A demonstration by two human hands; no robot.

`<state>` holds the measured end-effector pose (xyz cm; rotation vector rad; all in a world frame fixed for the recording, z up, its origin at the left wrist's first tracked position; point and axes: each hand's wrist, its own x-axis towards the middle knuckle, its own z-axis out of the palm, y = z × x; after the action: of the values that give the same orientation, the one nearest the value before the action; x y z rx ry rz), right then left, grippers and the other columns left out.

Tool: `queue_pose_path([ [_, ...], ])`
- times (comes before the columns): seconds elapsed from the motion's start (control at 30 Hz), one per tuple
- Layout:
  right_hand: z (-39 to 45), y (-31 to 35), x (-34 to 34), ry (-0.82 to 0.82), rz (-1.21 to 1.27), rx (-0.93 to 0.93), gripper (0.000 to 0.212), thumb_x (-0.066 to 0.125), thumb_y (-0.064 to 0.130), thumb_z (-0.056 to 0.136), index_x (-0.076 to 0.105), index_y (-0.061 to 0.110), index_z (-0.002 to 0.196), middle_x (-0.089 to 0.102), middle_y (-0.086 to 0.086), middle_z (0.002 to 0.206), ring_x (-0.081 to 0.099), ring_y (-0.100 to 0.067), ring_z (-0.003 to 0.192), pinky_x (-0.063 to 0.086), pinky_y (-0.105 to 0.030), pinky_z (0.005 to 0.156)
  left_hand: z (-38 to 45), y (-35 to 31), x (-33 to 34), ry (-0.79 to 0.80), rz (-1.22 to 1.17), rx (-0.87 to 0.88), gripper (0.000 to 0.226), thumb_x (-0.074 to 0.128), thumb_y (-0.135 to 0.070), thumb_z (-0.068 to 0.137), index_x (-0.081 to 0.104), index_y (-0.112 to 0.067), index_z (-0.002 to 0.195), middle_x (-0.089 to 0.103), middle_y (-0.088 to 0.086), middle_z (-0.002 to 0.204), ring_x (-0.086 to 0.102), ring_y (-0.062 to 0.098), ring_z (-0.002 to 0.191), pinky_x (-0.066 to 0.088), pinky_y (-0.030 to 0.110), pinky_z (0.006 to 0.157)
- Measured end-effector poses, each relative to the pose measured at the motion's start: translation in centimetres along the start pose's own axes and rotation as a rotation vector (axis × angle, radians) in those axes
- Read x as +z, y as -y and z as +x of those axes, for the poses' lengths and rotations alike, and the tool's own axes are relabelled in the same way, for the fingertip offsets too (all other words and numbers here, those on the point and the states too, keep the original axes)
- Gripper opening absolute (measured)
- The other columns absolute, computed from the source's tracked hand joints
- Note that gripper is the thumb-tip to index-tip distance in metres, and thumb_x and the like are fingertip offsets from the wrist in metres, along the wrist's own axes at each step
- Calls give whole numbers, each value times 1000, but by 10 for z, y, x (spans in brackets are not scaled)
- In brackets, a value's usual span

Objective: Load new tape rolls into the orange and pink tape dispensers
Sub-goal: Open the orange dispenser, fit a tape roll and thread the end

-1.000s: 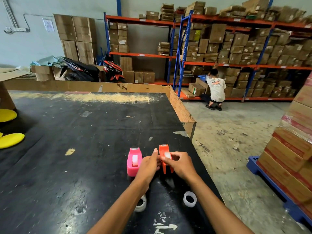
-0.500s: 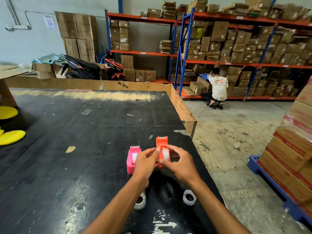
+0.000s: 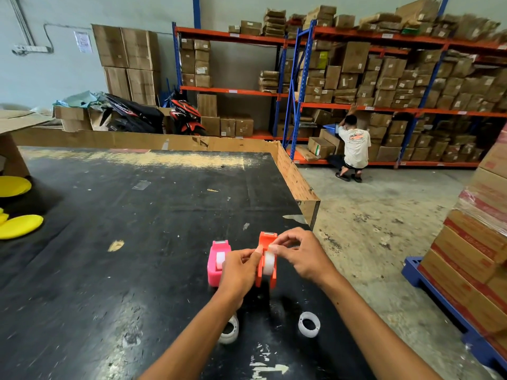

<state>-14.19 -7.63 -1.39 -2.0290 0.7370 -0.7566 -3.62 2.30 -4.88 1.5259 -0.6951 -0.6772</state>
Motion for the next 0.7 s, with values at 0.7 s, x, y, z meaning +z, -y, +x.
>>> queue_pose_path([
  [0.7, 29, -4, -15, 159, 254, 378, 12, 66, 11, 85, 72, 1, 85, 71, -11, 78, 67, -19, 71, 56, -29, 72, -23, -13, -4, 96, 47, 14, 40, 54, -29, 94, 69, 7, 86, 63, 19, 67, 52, 16, 46, 44, 25, 45],
])
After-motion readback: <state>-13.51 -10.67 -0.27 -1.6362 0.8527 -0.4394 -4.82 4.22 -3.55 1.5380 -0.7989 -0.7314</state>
